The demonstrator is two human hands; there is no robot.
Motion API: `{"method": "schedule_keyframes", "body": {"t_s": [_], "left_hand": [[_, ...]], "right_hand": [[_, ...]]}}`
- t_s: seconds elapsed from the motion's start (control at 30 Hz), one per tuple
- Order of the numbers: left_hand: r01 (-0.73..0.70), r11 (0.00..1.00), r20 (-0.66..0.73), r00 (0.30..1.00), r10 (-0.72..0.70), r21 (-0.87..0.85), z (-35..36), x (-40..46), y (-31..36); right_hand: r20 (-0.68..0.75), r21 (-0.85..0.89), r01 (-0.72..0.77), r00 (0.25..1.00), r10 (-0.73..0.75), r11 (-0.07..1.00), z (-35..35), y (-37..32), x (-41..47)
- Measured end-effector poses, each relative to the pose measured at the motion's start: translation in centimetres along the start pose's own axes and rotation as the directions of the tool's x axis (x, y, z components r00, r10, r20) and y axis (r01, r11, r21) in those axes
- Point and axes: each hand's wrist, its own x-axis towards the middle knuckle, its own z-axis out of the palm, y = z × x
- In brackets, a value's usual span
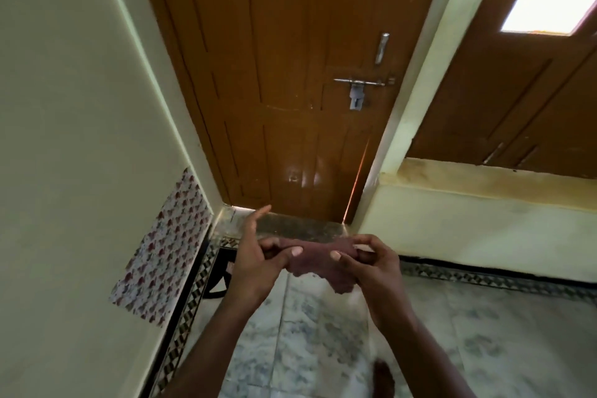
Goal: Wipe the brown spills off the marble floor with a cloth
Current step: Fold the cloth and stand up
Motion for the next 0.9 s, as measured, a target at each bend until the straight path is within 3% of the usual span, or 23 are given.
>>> {"method": "schedule_keyframes", "body": {"t_s": [0.27, 0.57, 0.77, 0.9], "left_hand": [[-0.243, 0.909, 0.112, 0.970, 0.218, 0.338, 15.0, 3.9, 2.1], [-0.468, 0.779, 0.322, 0.878, 0.355, 0.417, 29.8, 9.4, 5.8], [-0.585, 0.673, 0.394, 0.809, 0.437, 0.454, 37.8, 14.5, 6.7], [-0.595, 0.687, 0.406, 0.798, 0.445, 0.418, 41.8, 19.2, 6.3]], "right_hand": [[-0.036, -0.108, 0.085, 0.995, -0.090, 0.990, -13.5, -3.0, 5.9], [-0.221, 0.098, 0.098, 0.972, -0.075, 0.990, -27.1, -4.8, 11.8], [-0.404, -0.222, 0.104, 0.895, -0.189, 0.969, -33.0, -6.1, 17.5], [-0.402, -0.408, 0.104, 0.872, -0.280, 0.907, -36.0, -7.1, 22.4]]}}
